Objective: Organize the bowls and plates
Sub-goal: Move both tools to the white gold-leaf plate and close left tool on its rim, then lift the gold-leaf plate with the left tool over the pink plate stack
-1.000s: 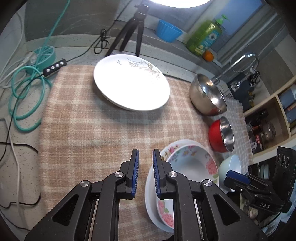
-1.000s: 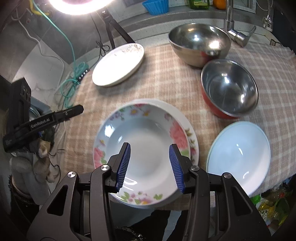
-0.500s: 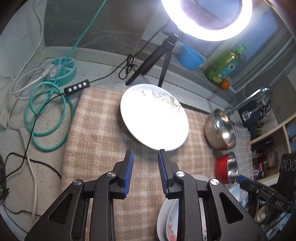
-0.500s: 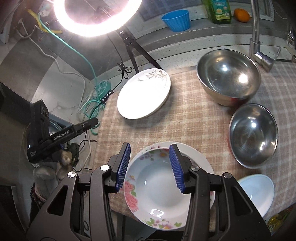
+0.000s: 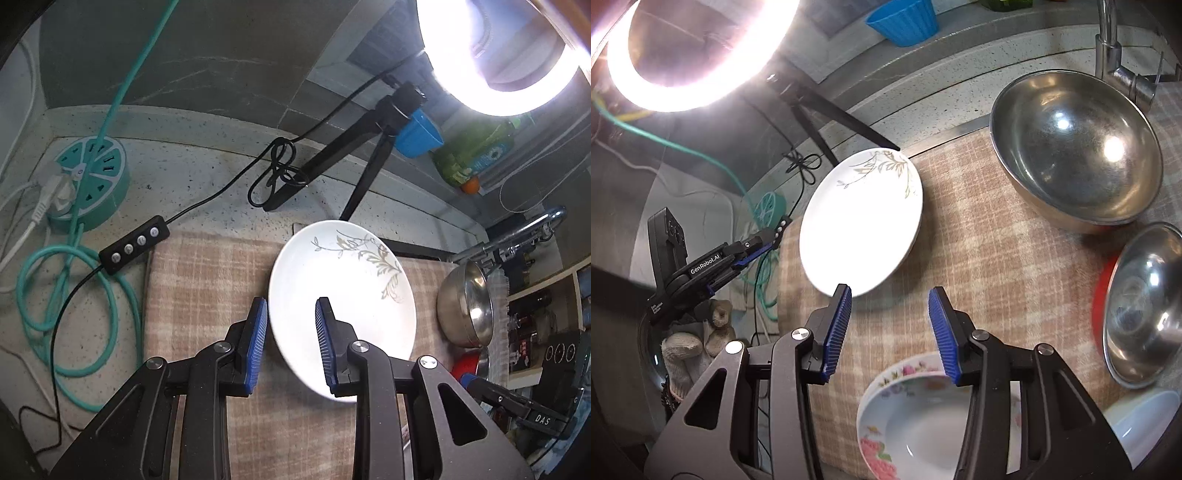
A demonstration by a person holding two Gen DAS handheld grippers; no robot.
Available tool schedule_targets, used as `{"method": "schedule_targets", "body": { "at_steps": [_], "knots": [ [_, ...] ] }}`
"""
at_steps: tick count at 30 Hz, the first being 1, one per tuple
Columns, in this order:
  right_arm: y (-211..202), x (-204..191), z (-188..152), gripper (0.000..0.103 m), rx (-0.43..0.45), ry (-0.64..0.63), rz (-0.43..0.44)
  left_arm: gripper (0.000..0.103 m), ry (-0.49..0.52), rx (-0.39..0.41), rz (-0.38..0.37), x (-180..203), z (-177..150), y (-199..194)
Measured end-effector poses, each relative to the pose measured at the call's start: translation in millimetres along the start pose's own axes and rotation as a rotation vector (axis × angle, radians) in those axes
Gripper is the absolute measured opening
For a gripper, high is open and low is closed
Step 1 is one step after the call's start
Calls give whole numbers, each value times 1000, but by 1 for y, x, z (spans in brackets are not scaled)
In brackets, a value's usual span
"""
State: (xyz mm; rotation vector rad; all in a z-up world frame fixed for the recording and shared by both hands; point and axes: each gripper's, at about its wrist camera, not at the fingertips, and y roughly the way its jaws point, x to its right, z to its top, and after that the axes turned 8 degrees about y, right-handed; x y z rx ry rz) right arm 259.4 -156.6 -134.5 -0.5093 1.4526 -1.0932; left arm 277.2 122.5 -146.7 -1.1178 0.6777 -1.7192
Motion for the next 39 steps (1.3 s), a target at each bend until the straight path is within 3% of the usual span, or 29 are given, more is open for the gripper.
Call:
{"method": "schedule_targets", "body": {
  "at_steps": [8,15,19,27,31,39],
  "knots": [
    [32,-2,21,45,-12,17,-44,25,13,-51,-25,-11,28,34],
    [53,-1,37,45,-18,41,-49,25,11,-84,-38,-15,31,53],
    [59,-5,41,34,-21,33,-50,22,14,-92,-39,-16,31,60],
    [76,-1,46,29,-41,50,-79,12,30,-95,-48,-15,31,64],
    [82,-2,46,20,-47,51,-88,9,32,-92,-44,-15,32,65],
    [89,1,48,11,-54,49,-110,8,45,-88,-45,-15,32,64]
  ]
}}
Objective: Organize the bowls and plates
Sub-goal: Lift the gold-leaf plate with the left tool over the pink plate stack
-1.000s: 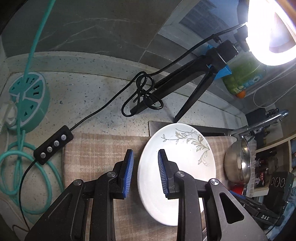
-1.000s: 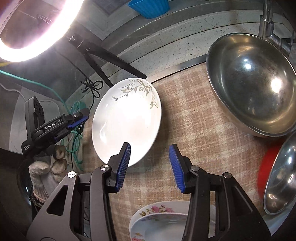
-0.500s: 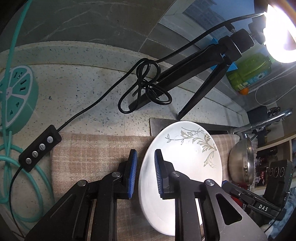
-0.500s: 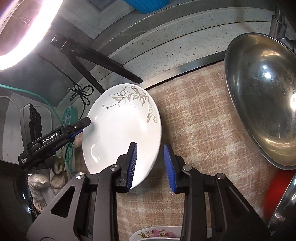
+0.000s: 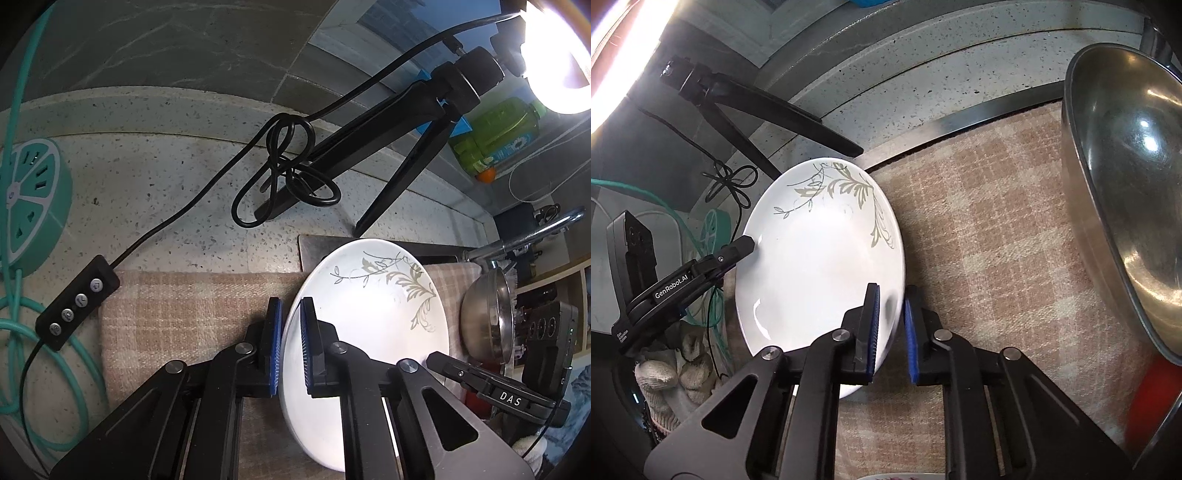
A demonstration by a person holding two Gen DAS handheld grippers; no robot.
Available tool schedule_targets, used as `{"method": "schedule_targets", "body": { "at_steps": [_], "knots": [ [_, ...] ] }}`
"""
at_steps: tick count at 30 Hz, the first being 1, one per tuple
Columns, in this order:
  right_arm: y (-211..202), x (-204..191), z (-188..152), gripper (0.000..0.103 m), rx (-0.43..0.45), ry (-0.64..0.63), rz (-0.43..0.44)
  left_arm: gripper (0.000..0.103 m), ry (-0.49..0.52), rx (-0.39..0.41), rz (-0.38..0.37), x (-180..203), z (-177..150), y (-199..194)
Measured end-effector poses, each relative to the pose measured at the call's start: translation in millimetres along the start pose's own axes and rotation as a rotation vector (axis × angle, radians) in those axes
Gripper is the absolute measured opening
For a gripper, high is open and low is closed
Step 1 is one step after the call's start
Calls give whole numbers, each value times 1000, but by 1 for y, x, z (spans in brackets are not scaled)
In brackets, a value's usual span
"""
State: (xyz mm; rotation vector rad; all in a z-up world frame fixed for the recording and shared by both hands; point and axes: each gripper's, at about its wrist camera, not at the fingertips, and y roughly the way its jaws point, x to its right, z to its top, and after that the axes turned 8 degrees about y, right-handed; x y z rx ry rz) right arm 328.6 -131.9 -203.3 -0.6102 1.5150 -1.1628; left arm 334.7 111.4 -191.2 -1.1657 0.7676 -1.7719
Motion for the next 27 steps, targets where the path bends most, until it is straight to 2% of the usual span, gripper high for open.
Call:
{"method": "schedule_targets", "body": {
  "at_steps": [13,27],
  "knots": [
    [-9,3,-15,10,-17,-3,9,8,-2,18,4,7,-12,-11],
    [-42,1,-46,10,-10,-20,66,9,-14,56,10,24,-36,-40]
  ]
}}
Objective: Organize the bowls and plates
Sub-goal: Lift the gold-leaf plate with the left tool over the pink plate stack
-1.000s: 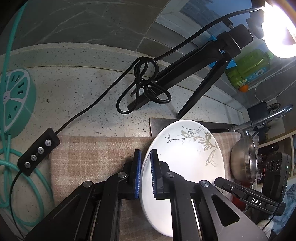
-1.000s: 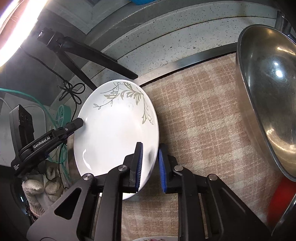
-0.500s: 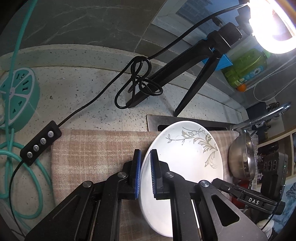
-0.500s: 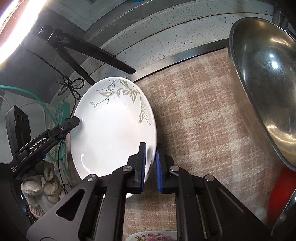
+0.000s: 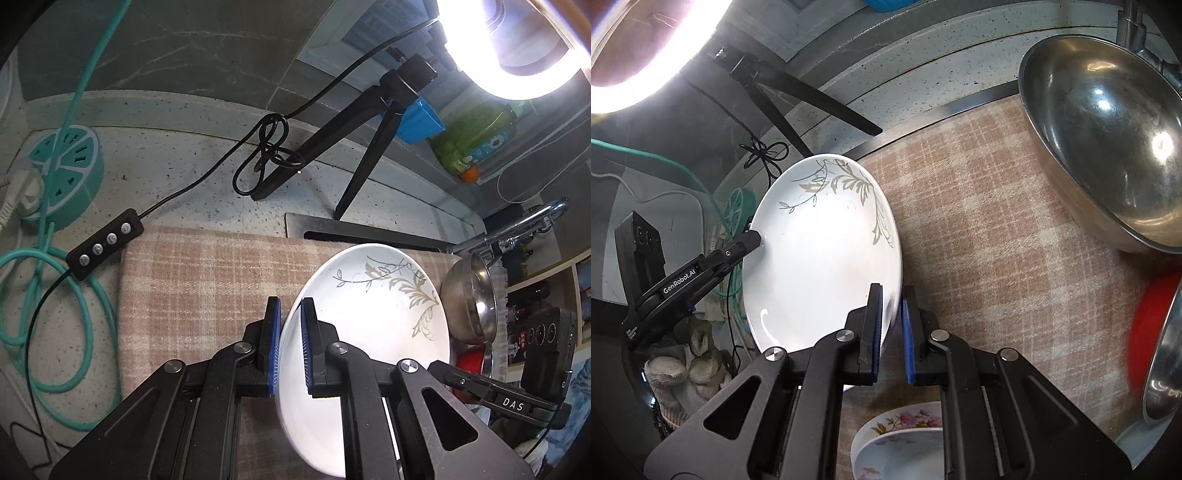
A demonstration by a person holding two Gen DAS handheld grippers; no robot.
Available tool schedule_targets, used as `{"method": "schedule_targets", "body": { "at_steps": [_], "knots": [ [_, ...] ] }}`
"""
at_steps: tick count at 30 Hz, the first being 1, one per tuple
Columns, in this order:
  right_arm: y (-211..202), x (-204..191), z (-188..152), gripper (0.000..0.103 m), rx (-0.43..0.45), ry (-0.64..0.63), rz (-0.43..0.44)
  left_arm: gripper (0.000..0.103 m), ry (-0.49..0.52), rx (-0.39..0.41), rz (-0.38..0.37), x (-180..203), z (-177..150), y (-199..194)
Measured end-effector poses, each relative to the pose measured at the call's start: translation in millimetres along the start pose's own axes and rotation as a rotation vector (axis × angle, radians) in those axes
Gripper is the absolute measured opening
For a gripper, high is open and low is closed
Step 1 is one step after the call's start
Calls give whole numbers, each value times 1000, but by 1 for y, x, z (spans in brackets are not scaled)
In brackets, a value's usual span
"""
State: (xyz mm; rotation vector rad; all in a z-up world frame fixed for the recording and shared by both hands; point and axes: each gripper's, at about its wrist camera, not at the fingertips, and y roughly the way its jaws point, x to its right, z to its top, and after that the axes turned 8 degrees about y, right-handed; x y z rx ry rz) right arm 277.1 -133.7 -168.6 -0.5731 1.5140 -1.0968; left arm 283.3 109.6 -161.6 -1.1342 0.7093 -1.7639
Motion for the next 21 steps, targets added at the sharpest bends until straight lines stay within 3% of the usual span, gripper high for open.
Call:
{"method": "schedule_targets", "body": {
  "at_steps": [21],
  "knots": [
    [-48,36,-44,10,-11,7,57,9,18,55,-8,58,-50,-39]
  ]
}}
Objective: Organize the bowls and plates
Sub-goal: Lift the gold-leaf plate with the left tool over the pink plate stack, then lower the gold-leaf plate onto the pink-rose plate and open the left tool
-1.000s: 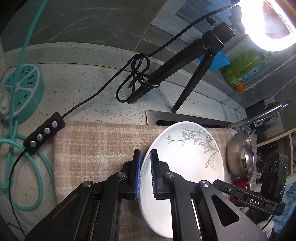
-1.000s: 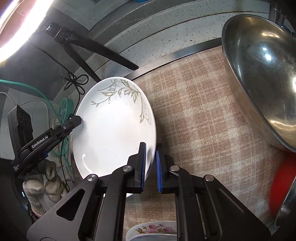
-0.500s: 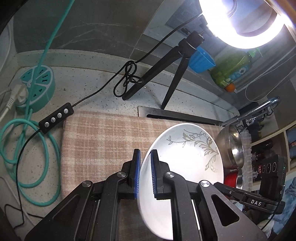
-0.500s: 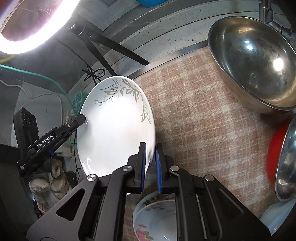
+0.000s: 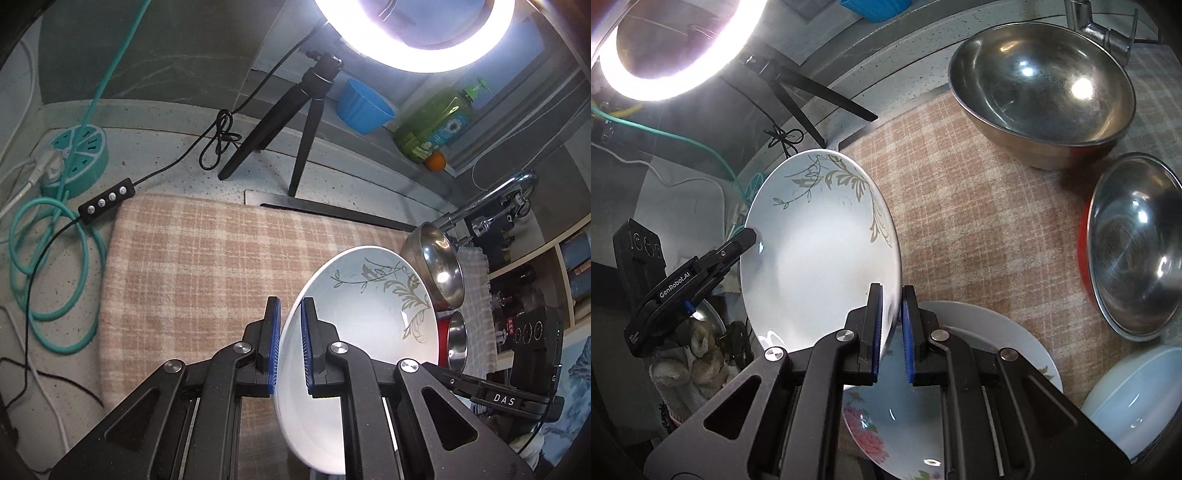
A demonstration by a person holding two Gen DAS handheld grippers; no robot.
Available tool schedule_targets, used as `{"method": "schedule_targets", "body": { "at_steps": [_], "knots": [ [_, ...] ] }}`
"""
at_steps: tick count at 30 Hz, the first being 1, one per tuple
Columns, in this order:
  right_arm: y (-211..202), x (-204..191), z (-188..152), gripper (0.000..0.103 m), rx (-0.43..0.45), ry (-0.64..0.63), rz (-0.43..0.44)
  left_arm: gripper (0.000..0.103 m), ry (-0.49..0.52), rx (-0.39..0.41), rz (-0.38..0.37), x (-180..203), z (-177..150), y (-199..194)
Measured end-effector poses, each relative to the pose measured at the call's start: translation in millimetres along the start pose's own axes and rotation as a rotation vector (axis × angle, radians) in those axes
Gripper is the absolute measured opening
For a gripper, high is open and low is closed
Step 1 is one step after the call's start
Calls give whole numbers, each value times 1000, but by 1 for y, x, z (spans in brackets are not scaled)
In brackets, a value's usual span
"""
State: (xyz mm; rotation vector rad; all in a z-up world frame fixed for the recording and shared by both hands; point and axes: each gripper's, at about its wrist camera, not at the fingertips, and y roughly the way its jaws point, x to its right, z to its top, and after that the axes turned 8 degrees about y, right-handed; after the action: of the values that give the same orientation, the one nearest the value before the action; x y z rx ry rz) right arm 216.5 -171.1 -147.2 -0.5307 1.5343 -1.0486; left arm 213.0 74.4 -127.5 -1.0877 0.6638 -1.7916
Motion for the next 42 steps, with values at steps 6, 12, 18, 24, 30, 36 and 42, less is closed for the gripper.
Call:
{"method": "schedule_targets", "body": {
  "at_steps": [6,12,18,24,30,36,42],
  "knots": [
    [-16,13,-19,10,-9,-13,4,9,-13,-2,7,14,-21,-6],
    [-25,29,-43,10,-32,-19,9,9,-8,-11,14,29,-42,-12],
    [-35,48,-62,10,-41,-10,5,9,-10,-26,13,40,-64,-10],
    [-41,63,-78,10,-53,-16,-14,9,-17,-50,17,49,-85,-2],
    [-44,80,-91,10,-73,-5,-20,9,-7,-75,27,57,-100,2],
    [-49,89,-96,10,-78,6,-26,9,4,-88,34,65,-107,8],
    [-51,97,-96,10,-85,13,-33,10,6,-102,35,68,-113,15]
  ]
}}
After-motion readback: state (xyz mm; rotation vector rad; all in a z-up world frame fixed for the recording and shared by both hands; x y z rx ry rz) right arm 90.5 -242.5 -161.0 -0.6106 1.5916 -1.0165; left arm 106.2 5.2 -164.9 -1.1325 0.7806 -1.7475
